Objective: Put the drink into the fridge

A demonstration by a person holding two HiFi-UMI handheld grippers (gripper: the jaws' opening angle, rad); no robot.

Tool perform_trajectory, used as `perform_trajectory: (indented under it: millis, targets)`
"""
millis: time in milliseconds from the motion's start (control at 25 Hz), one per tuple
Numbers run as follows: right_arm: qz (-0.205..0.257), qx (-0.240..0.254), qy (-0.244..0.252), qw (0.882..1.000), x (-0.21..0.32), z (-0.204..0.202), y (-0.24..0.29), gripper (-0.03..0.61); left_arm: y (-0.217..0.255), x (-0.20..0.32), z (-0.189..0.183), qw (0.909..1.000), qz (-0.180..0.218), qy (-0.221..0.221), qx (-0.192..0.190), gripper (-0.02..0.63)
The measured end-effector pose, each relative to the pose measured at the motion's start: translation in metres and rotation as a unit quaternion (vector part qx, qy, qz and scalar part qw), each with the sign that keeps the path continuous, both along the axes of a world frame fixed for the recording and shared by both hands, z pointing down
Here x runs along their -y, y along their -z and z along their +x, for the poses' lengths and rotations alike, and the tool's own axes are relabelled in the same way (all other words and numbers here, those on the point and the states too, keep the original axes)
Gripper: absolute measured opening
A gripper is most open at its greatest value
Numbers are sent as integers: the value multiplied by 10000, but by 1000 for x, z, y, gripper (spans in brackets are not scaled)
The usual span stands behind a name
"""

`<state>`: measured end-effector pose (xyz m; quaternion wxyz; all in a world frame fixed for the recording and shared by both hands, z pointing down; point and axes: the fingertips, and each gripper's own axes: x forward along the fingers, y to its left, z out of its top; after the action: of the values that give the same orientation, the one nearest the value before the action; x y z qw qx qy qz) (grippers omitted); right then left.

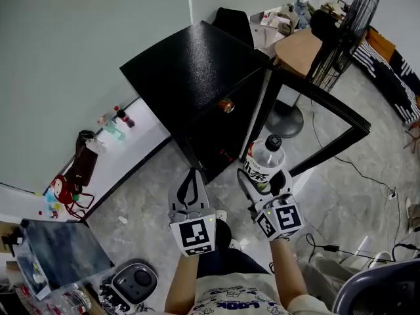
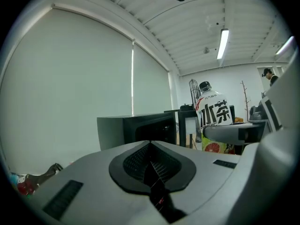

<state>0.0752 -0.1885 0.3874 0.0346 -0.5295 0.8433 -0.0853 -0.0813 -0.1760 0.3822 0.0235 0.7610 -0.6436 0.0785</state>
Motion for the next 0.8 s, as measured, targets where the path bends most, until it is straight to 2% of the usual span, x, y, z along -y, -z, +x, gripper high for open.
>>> perform_trajectory:
  millis: [320, 800]
  targets:
    - [38, 41, 172, 9998, 38, -9, -31, 399, -28, 28, 7, 9996, -115, -198, 160, 5]
    - [-16, -119, 369, 9992, 86, -30, -88, 399, -70, 59, 23, 9991, -196, -384, 32, 5]
